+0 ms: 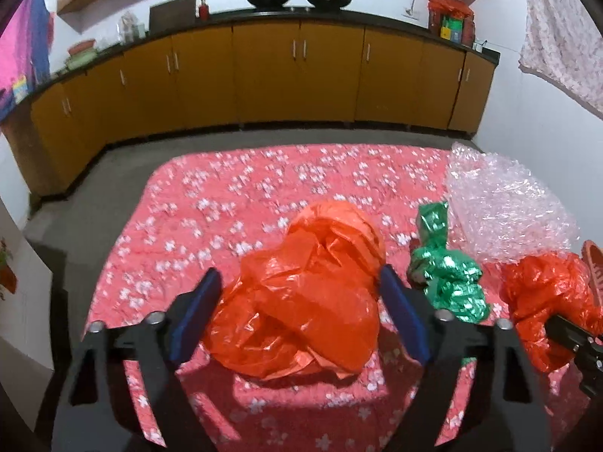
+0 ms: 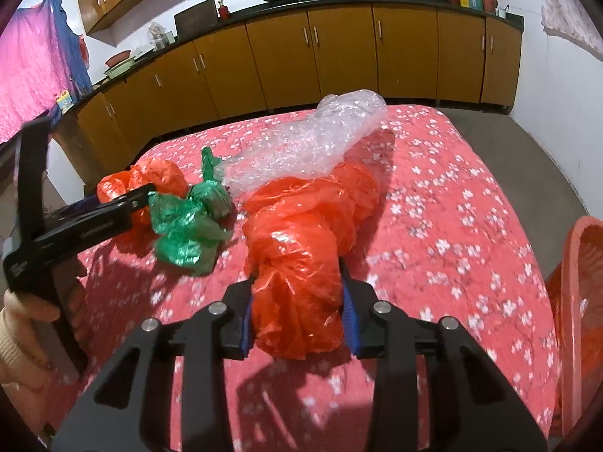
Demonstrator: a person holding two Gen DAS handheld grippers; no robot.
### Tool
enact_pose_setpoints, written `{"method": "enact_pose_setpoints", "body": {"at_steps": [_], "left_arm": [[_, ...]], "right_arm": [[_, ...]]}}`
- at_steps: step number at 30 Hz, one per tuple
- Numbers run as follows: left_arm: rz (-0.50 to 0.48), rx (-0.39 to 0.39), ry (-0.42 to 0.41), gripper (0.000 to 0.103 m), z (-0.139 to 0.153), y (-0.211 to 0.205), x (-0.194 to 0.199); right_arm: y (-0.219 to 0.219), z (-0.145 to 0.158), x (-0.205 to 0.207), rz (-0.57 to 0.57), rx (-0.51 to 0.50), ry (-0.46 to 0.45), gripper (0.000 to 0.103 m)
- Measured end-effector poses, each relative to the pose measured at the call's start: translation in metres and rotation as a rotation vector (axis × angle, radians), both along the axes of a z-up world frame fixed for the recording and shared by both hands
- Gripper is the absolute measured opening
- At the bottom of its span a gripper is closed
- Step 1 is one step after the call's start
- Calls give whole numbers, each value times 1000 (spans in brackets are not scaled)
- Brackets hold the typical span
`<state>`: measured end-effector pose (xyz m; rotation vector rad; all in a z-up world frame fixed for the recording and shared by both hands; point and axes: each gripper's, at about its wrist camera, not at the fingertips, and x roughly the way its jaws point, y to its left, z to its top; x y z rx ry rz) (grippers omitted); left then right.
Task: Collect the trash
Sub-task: 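Grasp an orange bag with the left tool while the right tool grasps another orange bag, then carry both orange bags over the orange basket with both tools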
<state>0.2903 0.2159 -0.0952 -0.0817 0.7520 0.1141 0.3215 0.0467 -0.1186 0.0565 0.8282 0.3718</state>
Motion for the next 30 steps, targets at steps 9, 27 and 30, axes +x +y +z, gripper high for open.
{"method": "enact_pose_setpoints", "body": {"at_steps": [9, 27, 30], "left_arm": [[-34, 2, -34, 34, 5, -4, -22], [-173, -45, -171, 23, 72, -67, -81], [-226, -68, -185, 23, 79, -92, -85]], "right_arm": [[-16, 8, -27, -4, -7, -14, 36], [-99, 54, -83, -144, 4, -115, 35], [-116, 59, -89, -181, 4, -126, 35]]}}
